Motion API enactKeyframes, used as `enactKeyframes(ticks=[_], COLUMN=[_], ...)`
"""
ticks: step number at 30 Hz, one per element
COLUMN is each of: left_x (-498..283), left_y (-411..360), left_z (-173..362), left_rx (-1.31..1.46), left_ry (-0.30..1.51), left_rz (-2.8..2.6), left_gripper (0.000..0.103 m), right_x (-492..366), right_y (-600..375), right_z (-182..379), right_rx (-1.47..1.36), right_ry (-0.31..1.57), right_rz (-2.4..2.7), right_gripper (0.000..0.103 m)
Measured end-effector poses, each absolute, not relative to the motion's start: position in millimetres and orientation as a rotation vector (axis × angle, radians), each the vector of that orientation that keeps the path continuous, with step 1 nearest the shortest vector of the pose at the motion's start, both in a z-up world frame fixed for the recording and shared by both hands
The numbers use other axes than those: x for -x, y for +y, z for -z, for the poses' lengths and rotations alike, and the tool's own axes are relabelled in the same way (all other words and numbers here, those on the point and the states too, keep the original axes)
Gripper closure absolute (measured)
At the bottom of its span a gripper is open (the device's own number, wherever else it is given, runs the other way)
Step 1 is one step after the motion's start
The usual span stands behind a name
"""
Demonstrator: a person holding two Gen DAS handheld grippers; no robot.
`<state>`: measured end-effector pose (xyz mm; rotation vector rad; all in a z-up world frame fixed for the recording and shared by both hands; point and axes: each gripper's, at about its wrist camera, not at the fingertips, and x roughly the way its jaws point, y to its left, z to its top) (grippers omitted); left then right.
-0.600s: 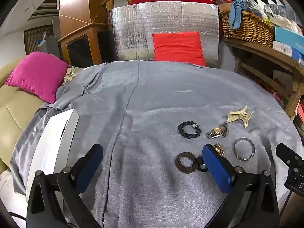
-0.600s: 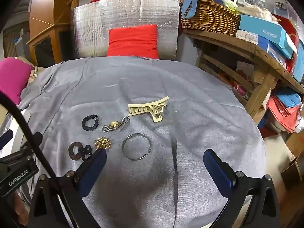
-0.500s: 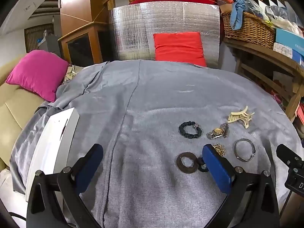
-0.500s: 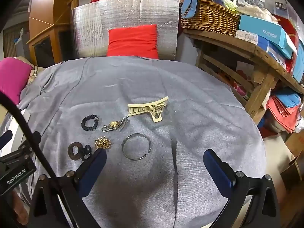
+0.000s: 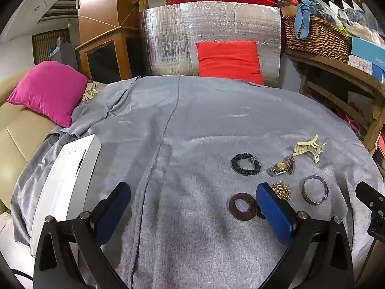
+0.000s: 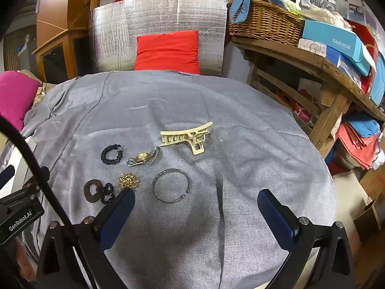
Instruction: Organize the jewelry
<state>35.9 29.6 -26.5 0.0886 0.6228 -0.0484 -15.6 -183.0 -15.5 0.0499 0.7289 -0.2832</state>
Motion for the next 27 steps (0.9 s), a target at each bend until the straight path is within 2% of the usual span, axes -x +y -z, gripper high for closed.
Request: enactKeyframes(ticks=[27], left_x=[-34.8], left_y=[35.0], left_z=[26.1], left_rx=[-0.082], left_ry=[0.608], left_rz=[0.05], left_gripper=[0.0], right_x=[15.6], right_y=[-178.2], right_z=[15.7], right_rx=[0.0], right_ry=[0.703], right_rz=[0.296], right_gripper=[0.0])
